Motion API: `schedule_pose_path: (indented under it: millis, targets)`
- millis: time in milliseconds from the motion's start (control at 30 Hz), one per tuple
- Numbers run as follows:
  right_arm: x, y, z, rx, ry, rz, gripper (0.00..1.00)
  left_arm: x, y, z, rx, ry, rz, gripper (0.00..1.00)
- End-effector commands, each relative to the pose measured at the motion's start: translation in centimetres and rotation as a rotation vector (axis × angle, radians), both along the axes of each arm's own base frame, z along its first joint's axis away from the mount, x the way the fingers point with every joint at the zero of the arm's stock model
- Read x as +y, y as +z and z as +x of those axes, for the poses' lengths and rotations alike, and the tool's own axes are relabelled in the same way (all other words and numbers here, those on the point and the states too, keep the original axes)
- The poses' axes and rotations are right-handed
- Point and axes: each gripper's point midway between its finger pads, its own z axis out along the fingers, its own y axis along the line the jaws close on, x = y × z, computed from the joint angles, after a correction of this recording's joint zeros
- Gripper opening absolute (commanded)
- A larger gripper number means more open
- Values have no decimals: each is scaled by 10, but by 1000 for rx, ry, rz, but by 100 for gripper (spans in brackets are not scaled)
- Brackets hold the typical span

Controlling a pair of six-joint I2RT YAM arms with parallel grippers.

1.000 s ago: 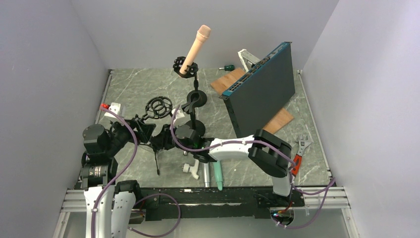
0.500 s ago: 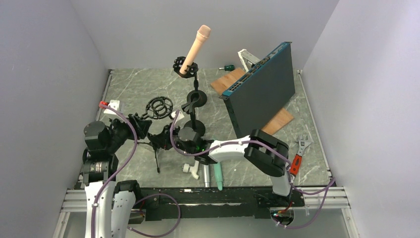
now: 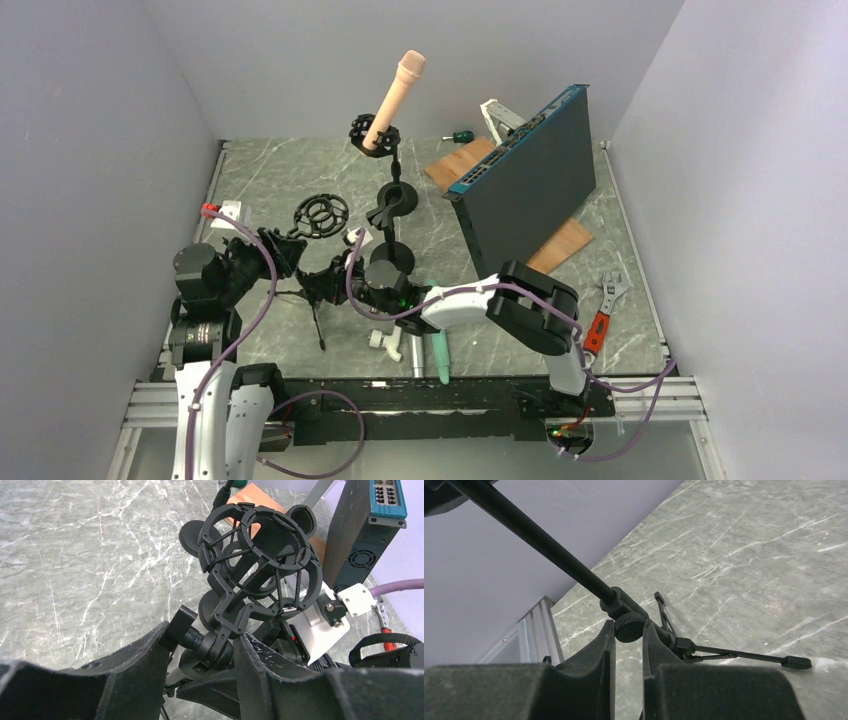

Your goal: Remove the microphone from the stand

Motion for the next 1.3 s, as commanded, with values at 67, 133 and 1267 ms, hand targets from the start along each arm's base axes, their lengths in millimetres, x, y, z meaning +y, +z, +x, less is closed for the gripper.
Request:
schedule_pose_path:
  millis: [67, 133, 1267]
  targets:
    - [8, 11, 6, -197, -50, -61, 0, -4, 10, 4, -38, -19, -18, 45]
    - [13, 14, 1, -293, -44, -118, 0, -5, 11, 4, -38, -28, -15, 42]
    - [2, 63, -43, -447, -91, -309, 70, -3, 16, -4, -18, -18, 1, 63]
